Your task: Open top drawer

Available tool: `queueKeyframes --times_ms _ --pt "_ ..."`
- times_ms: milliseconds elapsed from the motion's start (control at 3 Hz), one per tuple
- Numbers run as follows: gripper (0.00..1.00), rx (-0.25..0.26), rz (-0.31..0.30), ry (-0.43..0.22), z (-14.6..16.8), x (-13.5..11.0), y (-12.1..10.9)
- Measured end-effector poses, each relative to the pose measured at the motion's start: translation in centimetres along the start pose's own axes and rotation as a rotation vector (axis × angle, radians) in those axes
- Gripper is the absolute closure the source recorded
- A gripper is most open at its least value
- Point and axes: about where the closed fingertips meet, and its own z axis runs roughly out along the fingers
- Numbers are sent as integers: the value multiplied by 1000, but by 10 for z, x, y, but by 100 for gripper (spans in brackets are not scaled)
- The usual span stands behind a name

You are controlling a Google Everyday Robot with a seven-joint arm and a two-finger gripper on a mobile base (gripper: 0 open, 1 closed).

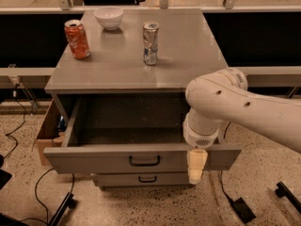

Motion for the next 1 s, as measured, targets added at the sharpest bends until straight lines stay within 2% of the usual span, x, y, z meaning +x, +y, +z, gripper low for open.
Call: queueKeyframes --times_ms 333,667,1000 --pt "0 -30 4 -37 11 -10 28" --pt "18 -68 2 -82 19 -31 74" --pt "41 -74 -5 -98 18 -42 93"
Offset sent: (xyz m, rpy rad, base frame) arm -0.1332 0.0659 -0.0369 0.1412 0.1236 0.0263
